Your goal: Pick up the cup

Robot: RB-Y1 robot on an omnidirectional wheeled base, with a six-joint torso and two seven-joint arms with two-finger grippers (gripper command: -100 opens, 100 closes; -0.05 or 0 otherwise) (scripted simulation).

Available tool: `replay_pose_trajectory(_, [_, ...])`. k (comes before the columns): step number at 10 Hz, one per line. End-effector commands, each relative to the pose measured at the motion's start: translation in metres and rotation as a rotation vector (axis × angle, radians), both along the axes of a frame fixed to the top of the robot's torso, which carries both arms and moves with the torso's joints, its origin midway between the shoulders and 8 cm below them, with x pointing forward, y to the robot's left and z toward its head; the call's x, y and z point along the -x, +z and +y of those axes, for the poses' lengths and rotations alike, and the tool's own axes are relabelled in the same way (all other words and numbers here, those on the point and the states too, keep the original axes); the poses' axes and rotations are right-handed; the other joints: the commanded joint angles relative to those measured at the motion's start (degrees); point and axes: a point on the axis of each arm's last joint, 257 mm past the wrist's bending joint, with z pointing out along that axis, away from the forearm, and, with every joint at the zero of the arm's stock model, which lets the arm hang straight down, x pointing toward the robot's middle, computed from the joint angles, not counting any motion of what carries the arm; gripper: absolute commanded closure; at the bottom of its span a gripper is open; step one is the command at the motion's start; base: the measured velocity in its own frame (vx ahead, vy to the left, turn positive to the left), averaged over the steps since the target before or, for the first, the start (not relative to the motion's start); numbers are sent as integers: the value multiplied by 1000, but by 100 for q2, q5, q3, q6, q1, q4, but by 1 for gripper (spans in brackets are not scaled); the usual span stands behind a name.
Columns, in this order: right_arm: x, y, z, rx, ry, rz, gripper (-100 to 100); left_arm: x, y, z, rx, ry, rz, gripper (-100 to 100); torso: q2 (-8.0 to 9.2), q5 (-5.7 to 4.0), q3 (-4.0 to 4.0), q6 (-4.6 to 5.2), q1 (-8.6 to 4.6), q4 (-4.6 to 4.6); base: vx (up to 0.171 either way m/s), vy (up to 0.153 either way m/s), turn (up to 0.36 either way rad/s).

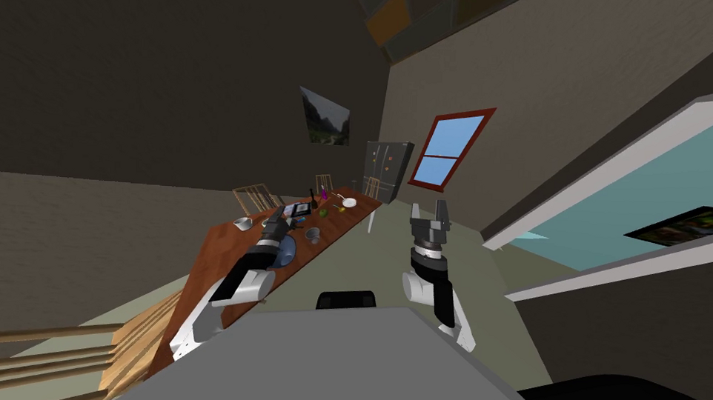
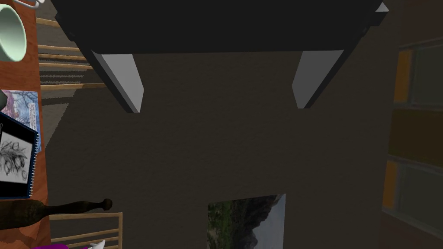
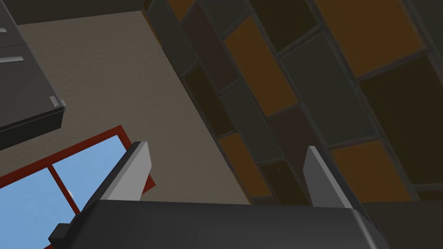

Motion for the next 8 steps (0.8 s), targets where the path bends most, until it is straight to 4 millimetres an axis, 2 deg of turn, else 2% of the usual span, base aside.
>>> replay_pose_trajectory(1, [0, 0, 0, 0, 0, 0, 0, -3, -13, 5, 5, 7, 51, -100, 0, 0, 0, 0, 0, 0, 29, -43, 3])
replay_pose_trajectory(8, [0, 0, 0, 0, 0, 0, 0, -16, -57, 30, 18, 42, 228, -100, -5, 0, -3, 0, -1, -1, 34, -44, 5])
